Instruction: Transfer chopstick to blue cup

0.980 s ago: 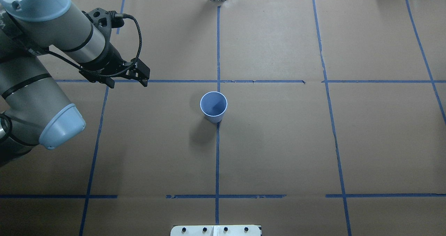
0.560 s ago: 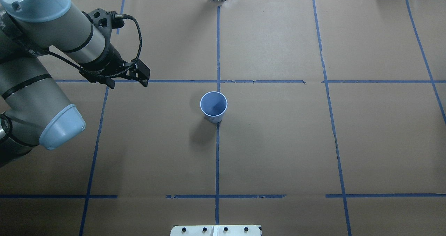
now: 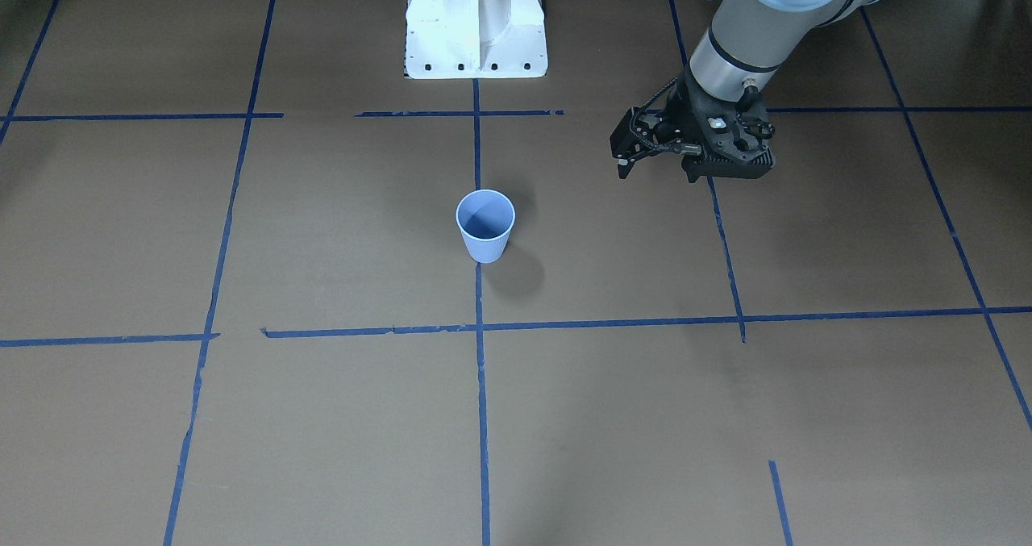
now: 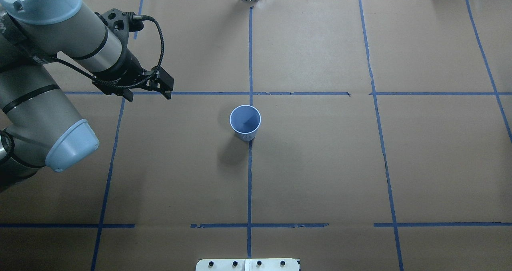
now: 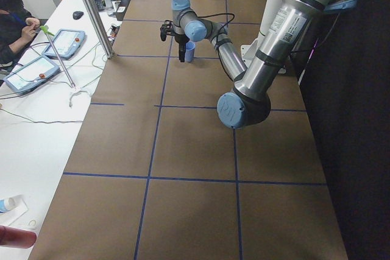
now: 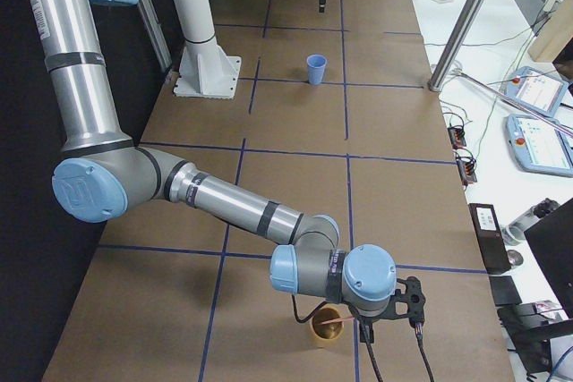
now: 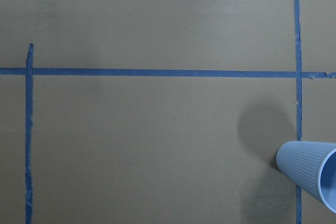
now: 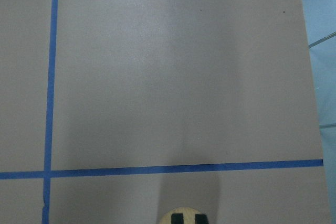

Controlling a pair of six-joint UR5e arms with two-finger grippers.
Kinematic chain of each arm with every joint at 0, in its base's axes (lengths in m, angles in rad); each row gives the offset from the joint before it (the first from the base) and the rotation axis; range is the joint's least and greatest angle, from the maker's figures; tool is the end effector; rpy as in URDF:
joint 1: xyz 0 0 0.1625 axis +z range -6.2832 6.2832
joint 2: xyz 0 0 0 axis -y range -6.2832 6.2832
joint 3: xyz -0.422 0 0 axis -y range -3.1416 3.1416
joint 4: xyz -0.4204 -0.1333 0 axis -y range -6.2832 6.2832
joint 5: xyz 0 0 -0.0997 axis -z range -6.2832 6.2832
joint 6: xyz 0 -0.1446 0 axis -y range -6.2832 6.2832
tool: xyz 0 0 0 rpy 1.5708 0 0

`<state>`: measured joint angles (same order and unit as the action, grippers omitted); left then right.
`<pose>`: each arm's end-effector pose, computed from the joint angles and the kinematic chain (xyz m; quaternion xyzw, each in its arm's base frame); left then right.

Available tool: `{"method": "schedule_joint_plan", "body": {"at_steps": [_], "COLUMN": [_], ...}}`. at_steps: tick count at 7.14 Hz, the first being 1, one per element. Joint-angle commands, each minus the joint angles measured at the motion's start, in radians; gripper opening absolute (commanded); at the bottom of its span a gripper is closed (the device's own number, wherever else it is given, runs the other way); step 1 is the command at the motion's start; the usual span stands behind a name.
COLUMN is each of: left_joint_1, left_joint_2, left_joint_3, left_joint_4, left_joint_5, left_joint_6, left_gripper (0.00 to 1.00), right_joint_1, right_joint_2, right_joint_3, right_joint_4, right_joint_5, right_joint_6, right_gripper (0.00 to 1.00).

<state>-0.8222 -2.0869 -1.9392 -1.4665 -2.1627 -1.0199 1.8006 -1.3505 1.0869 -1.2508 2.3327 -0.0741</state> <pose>0.3902 -0.4973 0.2195 0.0219 0.4523 -0.0097 0.8915 0.1701 -0.5800 0.7827 0.0821 -0.3634 0.0617 0.9259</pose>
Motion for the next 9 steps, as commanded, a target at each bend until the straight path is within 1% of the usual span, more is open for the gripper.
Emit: {"method": "schedule_joint_plan", "body": {"at_steps": [1,2,3,4,6,7,8,9], "left_joint_1": [0.0,0.0,0.0,0.0,0.002,0.002,0.002,-0.008], "left_joint_2": [-0.001,-0.001,-0.001,0.001,-0.001,0.001,0.01,0.013], "left_joint_3": [-0.001,-0.001,-0.001,0.0,0.003,0.011,0.003,-0.003], "left_joint_4": [0.0,0.0,0.001,0.0,-0.002,-0.003,-0.003,0.005], "left_joint_5": [0.0,0.0,0.0,-0.002,0.0,0.0,-0.002,0.0], "left_joint_6": [0.0,0.0,0.0,0.0,0.0,0.001,0.006,0.017], "left_gripper": [1.0,1.0,1.0,1.0,1.0,1.0,1.0,1.0], "right_joint_1": [0.049,0.072,0.082,0.095,0.132,0.132,0.126,0.088], "right_joint_2": [-0.048,-0.053,-0.049,-0.052,-0.042,0.002,0.084,0.176], "right_joint_3": [0.094,0.12,0.14,0.192,0.333,0.385,0.424,0.458], "right_joint_4": [0.001,-0.001,-0.028,-0.086,-0.319,-0.41,-0.541,-0.708], "right_joint_5": [0.005,0.014,0.014,0.014,0.011,-0.004,-0.004,-0.004], "right_joint_6": [0.0,0.0,-0.003,-0.012,-0.065,-0.069,-0.07,-0.067], "right_gripper": [0.0,0.0,0.0,0.0,0.0,0.0,0.0,0.0]}}
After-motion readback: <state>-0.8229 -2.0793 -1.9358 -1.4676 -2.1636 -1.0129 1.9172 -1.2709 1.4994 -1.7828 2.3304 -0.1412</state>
